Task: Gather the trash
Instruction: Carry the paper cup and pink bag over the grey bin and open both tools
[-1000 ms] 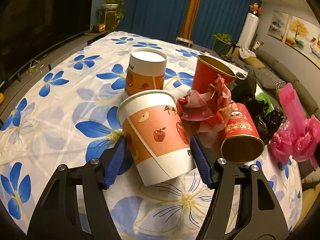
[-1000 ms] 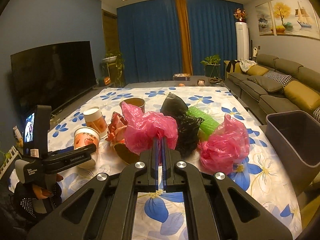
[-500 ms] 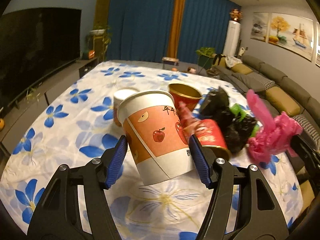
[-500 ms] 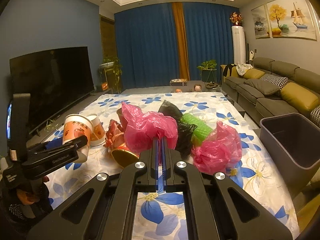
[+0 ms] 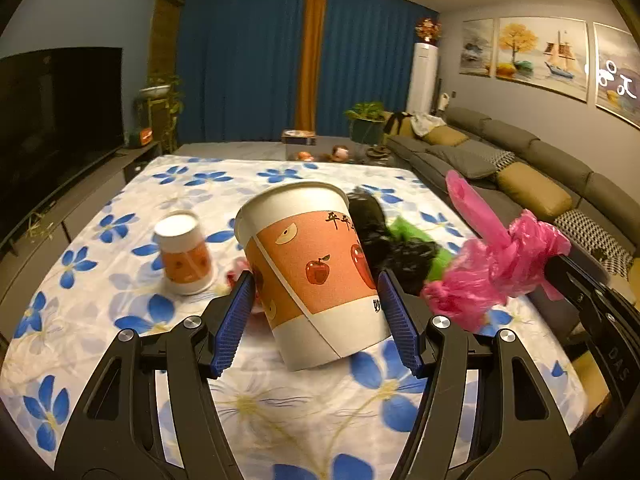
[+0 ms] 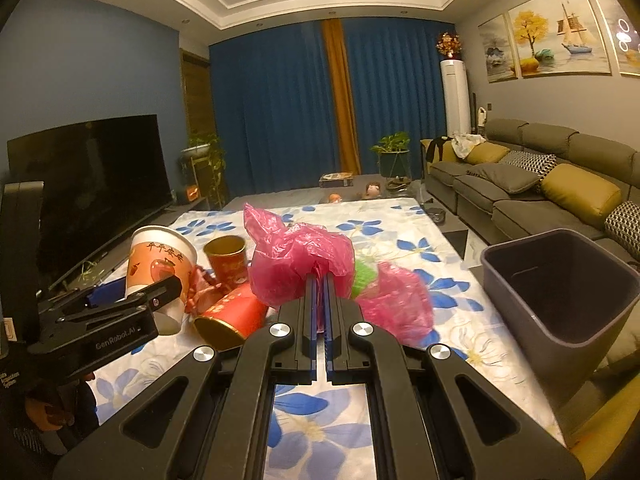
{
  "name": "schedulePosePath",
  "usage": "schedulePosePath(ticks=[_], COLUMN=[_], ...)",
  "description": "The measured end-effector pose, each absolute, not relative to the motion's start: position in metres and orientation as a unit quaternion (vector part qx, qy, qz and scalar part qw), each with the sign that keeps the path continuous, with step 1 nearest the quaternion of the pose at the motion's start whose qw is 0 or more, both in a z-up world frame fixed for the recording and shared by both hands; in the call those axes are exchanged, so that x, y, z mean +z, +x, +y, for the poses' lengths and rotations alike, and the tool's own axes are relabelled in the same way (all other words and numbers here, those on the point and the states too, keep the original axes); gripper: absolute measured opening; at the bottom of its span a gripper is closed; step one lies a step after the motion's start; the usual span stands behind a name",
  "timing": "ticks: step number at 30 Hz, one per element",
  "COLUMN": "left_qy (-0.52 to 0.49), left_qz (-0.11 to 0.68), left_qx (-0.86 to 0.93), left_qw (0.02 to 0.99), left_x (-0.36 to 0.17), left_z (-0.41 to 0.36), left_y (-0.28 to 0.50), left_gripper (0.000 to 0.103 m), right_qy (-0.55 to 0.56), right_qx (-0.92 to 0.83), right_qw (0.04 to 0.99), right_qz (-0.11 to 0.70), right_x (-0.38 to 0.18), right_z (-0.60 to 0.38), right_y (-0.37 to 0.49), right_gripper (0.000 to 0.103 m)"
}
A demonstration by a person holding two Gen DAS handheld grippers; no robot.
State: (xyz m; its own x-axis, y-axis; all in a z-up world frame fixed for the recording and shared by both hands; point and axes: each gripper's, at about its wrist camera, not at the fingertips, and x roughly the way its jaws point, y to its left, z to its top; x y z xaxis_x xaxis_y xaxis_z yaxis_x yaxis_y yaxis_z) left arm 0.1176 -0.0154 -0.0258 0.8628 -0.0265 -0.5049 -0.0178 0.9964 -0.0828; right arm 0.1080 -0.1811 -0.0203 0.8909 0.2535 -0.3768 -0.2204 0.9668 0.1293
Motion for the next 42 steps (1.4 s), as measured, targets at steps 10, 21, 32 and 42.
schedulePosePath(ticks=[10,21,32,42], left_qy=[-0.026,-0.014,0.0,0.01], left_qz=[0.253,0.249,0.24,0.224], left_qx=[-0.037,-0.069,-0.128,-0.206], left_qw=[0.966,0.966,0.962,0.952], left_x=[-0.017,-0.01,-0.001,0.0], left_z=[-0.062,-0.107,-0.171,-0.247], left_y=[0.131,0.147,0.176,0.196], left_gripper=[0.062,0.062,0.062,0.062], right_qy=[0.046,0.048,0.055,0.06], right_qx=[0.092,0.049,-0.023,-0.098], right_qw=[0.977,0.983,0.985,0.981], right_qz=[0.186,0.17,0.16,0.154], right_x=[-0.012,-0.005,-0.006,-0.011], right_z=[-0.216,-0.251,-0.3,-0.353], right_y=[0.116,0.119,0.127,0.134], right_gripper=[0.004,0.004,0.004,0.004])
